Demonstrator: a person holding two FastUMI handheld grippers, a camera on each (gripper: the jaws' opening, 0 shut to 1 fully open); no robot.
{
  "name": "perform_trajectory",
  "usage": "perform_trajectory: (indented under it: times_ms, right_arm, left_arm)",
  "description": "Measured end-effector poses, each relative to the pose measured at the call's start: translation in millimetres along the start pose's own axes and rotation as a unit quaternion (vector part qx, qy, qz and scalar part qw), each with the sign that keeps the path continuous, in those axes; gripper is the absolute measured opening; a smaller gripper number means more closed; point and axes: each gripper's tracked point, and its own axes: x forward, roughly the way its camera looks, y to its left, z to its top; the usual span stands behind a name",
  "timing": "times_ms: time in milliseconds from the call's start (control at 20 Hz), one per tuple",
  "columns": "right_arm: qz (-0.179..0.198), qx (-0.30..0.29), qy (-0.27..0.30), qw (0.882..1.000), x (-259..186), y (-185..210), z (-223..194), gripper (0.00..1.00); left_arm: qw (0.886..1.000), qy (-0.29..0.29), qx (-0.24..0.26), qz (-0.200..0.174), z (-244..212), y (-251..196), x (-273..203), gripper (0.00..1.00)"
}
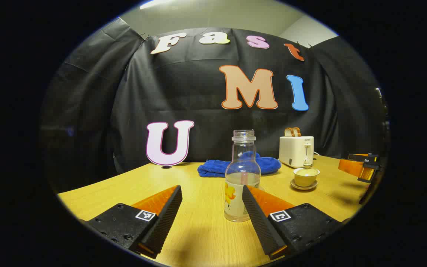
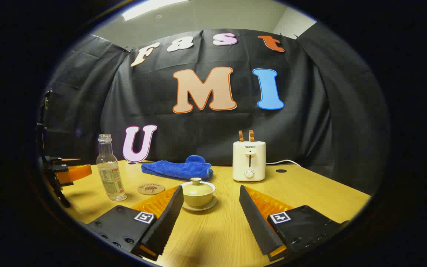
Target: Open the teacup lid with one hand, grasp the water bottle and pour water into the teacup with the other hand; after pouring, place the water bottle on the coaster and then close the teacup lid.
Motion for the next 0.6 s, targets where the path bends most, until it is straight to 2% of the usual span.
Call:
perform_trajectory:
  times_ms: [600]
  right_arm:
    - [0.000,0.000,-0.001,1.000,0.5,-0.1,-0.4,0.94]
  left_arm:
    - [1.000,0.000,0.000,0.005,-0.8,1.7,-0.9,0.95]
